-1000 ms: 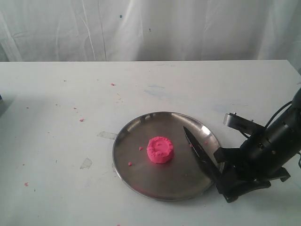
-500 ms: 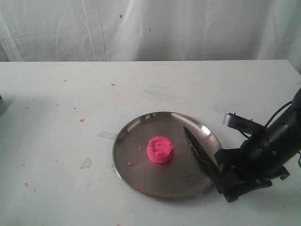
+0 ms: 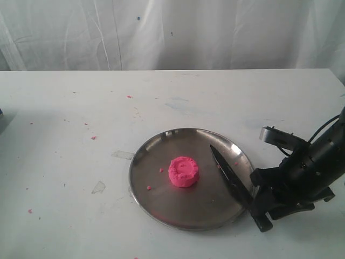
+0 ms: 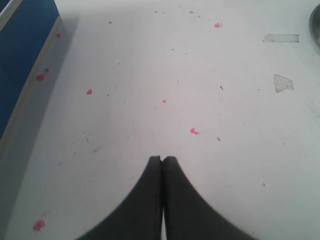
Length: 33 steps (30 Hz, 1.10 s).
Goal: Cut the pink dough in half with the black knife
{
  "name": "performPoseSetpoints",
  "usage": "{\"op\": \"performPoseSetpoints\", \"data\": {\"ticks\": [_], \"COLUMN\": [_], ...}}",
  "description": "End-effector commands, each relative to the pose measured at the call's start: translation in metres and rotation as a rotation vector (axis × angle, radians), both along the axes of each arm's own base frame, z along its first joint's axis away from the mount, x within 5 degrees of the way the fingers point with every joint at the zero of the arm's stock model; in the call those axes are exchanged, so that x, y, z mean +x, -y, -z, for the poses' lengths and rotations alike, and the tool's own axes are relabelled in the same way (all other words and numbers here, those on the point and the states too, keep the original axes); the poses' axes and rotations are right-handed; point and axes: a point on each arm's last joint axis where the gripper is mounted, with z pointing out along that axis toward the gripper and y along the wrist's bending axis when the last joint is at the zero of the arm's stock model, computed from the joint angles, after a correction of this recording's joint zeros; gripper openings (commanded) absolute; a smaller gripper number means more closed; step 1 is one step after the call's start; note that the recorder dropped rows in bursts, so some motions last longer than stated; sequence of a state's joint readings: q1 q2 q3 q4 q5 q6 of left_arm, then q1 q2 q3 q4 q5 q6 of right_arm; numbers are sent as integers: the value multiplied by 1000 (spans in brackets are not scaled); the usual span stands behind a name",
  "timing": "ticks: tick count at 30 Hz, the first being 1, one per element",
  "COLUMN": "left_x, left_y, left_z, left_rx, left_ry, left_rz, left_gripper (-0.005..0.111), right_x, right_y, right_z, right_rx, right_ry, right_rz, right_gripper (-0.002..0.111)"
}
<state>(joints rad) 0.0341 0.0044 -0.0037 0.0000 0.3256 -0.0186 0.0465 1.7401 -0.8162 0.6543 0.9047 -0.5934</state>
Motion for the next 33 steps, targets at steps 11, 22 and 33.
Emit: {"op": "performPoseSetpoints", "data": {"ticks": [11,22,33], "left_x": [-1,-1,-1], "left_y": [0,0,0], "left_z": [3,3,3], "left_rx": [-4,-4,-4], "left_ry": [-19,-19,-19], "left_rz": [-3,-3,-3], "left_gripper": [0,0,0], "right_x": [1,2,2], "right_y": [-7,-7,-9], "right_z": [18,18,1], "right_rx": [127,126,141], "right_ry": [-76,-69,20], "right_rz": [-32,-23,-41], "right_gripper": [36,29,0]}}
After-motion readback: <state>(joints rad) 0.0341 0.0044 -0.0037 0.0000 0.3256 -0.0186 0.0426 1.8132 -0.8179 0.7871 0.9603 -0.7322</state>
